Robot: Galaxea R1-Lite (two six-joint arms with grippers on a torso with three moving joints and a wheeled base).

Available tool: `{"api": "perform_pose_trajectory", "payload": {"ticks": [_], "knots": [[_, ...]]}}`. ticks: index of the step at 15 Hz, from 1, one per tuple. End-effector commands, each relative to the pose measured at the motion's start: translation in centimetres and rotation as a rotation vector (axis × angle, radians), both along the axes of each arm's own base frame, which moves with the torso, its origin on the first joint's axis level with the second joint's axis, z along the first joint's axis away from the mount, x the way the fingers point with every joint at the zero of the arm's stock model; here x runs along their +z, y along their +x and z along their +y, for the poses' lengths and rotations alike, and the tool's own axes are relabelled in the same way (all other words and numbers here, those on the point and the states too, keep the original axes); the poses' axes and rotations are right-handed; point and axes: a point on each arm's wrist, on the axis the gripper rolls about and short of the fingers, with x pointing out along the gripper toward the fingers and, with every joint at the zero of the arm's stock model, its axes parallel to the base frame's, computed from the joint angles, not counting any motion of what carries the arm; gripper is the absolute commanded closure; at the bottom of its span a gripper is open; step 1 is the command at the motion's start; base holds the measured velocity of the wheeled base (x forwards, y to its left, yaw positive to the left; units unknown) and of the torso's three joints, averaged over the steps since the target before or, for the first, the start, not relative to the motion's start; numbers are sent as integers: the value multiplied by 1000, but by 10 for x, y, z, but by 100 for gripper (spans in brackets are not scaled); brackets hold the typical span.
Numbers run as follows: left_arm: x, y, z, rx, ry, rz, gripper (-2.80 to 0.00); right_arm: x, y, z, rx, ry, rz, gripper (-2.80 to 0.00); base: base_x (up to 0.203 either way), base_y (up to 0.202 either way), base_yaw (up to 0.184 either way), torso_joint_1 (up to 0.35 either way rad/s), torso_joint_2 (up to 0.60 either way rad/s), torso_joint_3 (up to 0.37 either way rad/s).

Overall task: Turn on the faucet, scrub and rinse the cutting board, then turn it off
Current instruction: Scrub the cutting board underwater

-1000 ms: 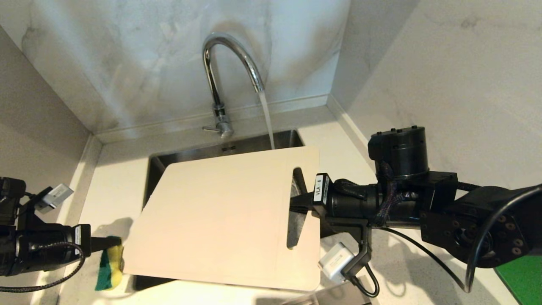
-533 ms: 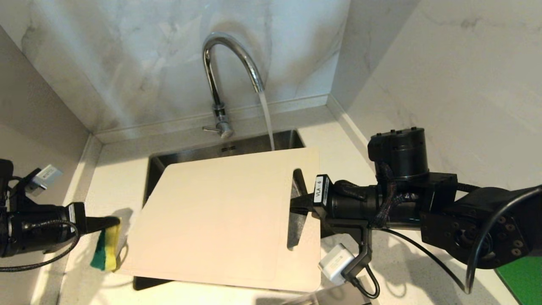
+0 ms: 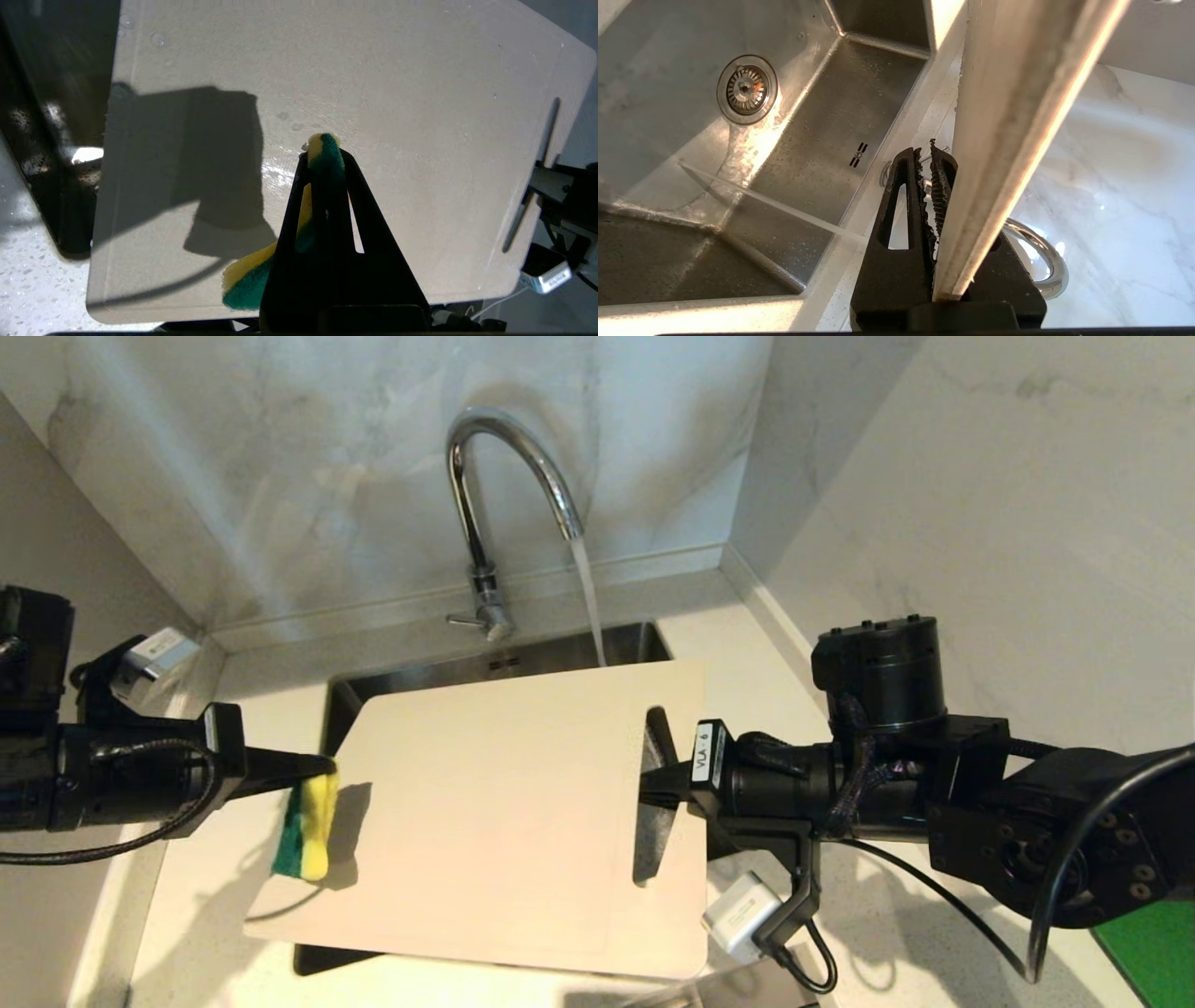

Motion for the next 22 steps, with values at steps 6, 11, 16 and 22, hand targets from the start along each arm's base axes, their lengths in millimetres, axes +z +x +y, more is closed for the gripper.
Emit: {"api": "perform_pose_trajectory", "payload": {"ticks": [6, 11, 16, 22], "knots": [[-28, 15, 2, 11, 38, 98, 0, 3, -6, -3, 2, 9, -3, 0, 0, 0, 0, 0, 0, 0], [-41, 24, 22, 59, 76, 123, 0, 1, -7, -4, -1, 4, 5, 0, 0, 0, 0, 0, 0, 0], [-35, 22, 55, 105, 20, 102, 0, 2, -8, -6, -8, 9, 7, 0, 0, 0, 0, 0, 0, 0], [-26, 15, 68, 123, -12, 74, 0, 1, -10, -7, -8, 8, 9, 0, 0, 0, 0, 0, 0, 0]]}}
